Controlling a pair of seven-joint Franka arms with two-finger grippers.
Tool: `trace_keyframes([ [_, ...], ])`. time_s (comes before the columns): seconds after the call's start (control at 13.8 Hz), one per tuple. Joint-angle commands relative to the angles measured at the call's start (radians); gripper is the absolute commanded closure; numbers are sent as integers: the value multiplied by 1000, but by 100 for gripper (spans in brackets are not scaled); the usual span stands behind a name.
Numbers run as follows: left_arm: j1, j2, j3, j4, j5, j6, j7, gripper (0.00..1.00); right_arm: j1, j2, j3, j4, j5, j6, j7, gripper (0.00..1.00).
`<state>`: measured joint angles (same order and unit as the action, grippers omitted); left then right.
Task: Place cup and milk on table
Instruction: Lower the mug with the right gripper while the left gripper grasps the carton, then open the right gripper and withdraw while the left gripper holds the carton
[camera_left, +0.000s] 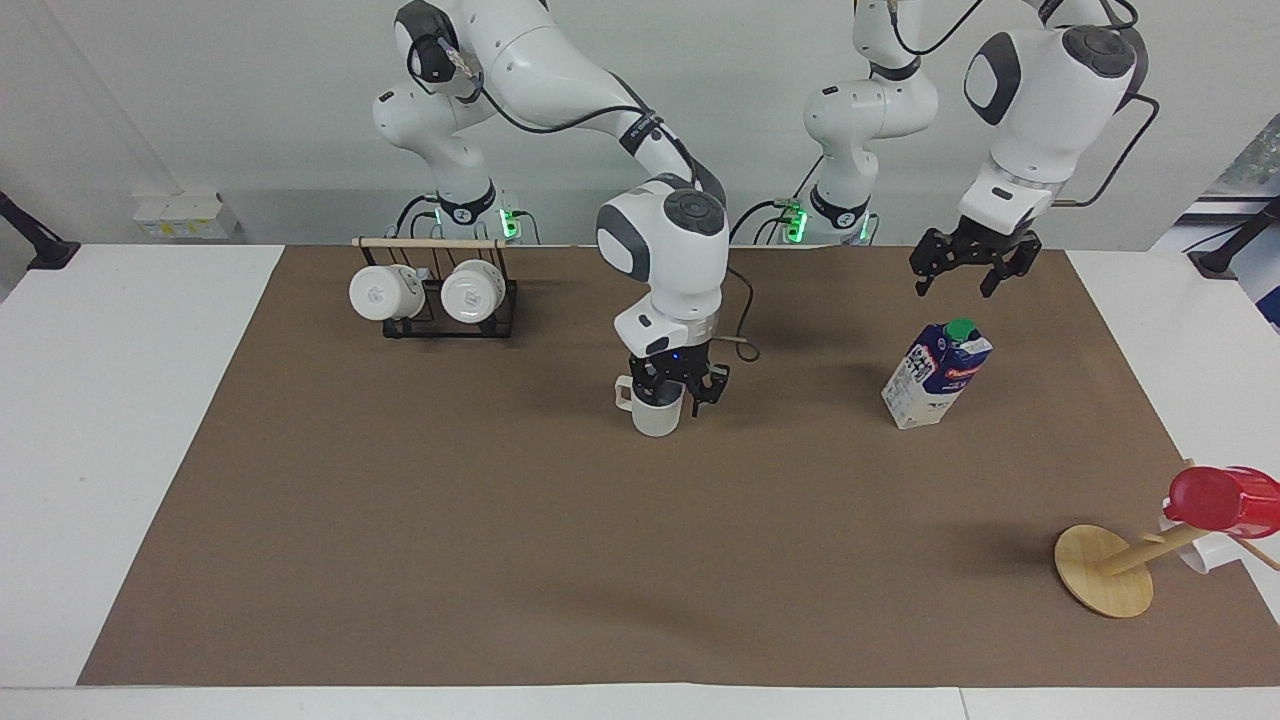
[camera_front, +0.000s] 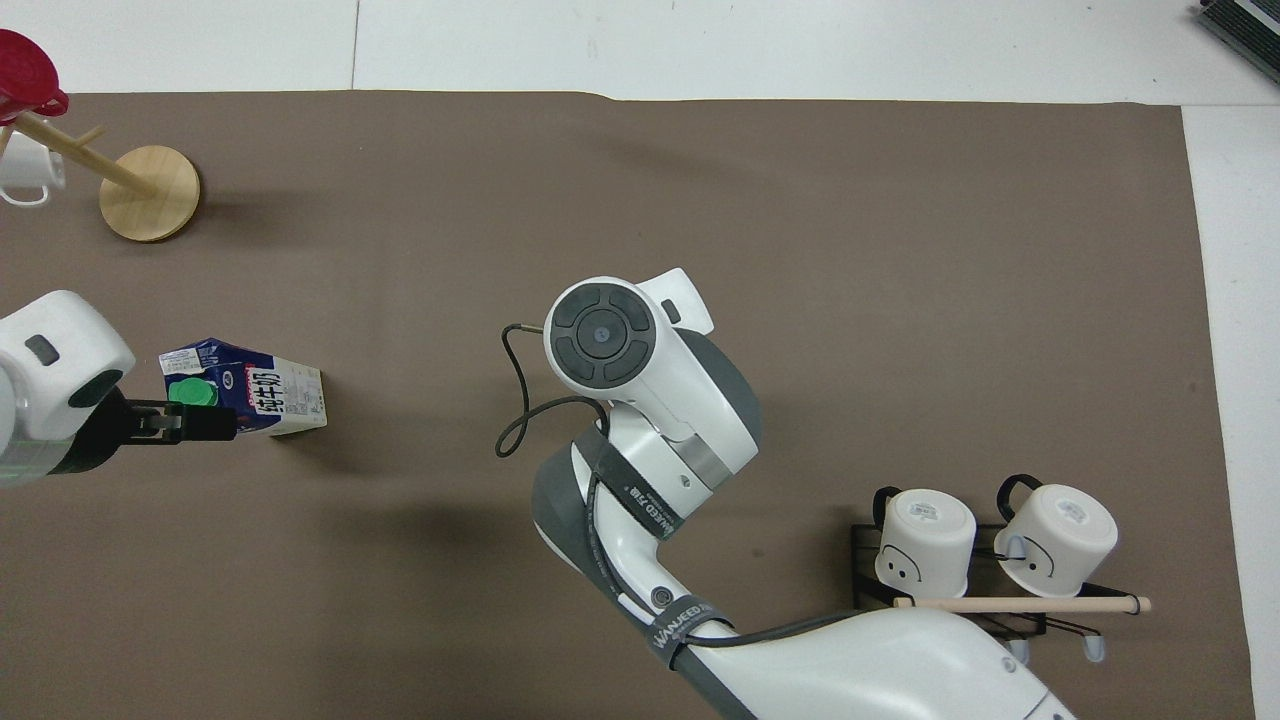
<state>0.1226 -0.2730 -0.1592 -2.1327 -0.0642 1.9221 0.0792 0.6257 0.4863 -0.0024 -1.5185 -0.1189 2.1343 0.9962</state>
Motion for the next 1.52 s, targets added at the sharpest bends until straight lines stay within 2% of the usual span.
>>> trace_keyframes([
  [0.0, 35, 32, -2, -18, 15, 64, 76, 0, -71, -137, -10, -57, -2, -43, -10, 0],
  [0.22, 31, 66, -2, -59, 15, 147, 76, 0, -167, -309, -10, -195, 11, -65, -134, 0],
  [0.65, 25, 90, -2, -95, 15, 224, 68, 0, -463, -509, -11, -203, 27, -299, -509, 0],
  [0.72, 26, 92, -2, -93, 15, 231, 60, 5, -510, -531, -16, -190, 51, -348, -596, 0],
  [0.87, 26, 92, -2, -93, 15, 233, 56, 8, -570, -545, -18, -152, 58, -402, -704, 0],
  [1.01, 25, 92, -3, -93, 15, 232, 54, 8, -583, -525, -18, -68, 48, -503, -781, 0],
  [1.08, 25, 92, -2, -93, 15, 233, 54, 8, -586, -516, -19, -39, 57, -552, -797, 0],
  [1.23, 23, 92, -3, -90, 15, 232, 51, 0, -604, -514, -19, -10, 48, -600, -832, 0],
  [1.44, 26, 109, -3, -73, 14, 230, 47, 0, -607, -471, -18, 75, 62, -665, -843, 0],
])
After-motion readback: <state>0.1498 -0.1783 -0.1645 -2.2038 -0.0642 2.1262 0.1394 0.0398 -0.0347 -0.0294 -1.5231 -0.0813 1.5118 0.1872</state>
